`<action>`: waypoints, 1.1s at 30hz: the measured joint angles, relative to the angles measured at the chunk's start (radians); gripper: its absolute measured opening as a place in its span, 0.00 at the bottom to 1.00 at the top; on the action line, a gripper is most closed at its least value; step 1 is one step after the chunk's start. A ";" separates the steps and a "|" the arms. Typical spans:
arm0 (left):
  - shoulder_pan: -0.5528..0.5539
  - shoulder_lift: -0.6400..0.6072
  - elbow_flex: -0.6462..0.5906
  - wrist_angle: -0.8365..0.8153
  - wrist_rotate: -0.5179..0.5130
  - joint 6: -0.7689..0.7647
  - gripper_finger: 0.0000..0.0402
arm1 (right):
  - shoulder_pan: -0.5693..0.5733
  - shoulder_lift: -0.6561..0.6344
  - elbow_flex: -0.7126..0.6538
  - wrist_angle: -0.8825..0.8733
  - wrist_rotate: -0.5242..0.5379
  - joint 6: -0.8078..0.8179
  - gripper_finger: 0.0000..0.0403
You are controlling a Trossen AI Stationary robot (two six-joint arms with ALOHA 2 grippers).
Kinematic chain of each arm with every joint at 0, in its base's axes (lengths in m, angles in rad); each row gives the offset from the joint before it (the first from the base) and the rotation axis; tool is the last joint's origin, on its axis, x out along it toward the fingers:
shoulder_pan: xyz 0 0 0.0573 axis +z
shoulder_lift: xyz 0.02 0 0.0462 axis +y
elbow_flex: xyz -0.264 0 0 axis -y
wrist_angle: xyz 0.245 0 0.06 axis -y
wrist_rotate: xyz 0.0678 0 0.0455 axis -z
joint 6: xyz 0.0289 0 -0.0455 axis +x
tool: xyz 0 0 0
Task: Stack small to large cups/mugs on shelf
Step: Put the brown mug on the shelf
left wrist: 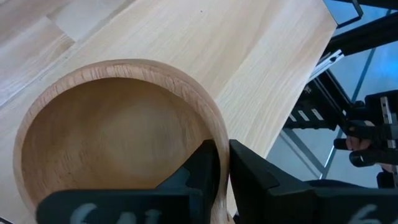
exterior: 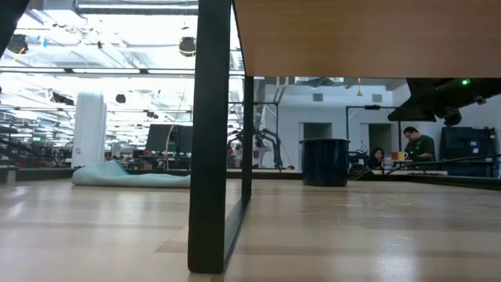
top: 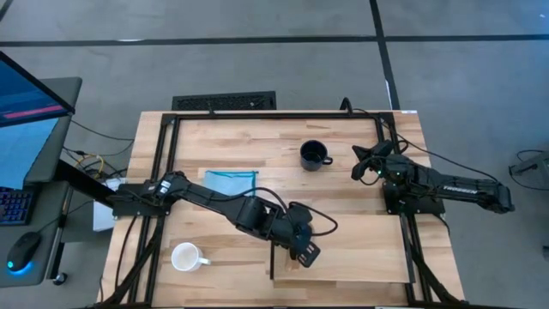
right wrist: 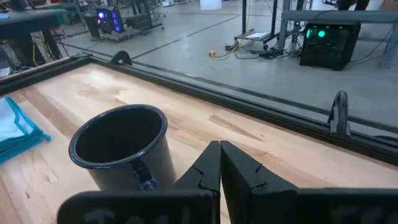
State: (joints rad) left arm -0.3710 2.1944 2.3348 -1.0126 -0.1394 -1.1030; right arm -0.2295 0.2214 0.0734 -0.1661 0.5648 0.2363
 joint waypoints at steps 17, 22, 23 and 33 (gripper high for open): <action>0.006 0.001 0.000 0.041 0.004 0.021 0.21 | 0.000 0.000 0.000 0.000 0.000 0.000 0.08; 0.009 0.001 0.000 0.040 0.005 -0.001 0.23 | 0.000 0.000 0.000 0.000 0.000 0.000 0.08; 0.010 0.001 0.000 0.039 0.005 -0.010 0.23 | 0.000 0.000 0.000 0.000 0.000 -0.001 0.08; 0.005 0.001 0.000 -0.091 0.009 -0.096 0.23 | 0.000 0.000 0.000 0.000 0.000 -0.002 0.08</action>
State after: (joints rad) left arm -0.3656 2.1952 2.3344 -1.1041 -0.1305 -1.1994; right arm -0.2298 0.2214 0.0734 -0.1661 0.5648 0.2340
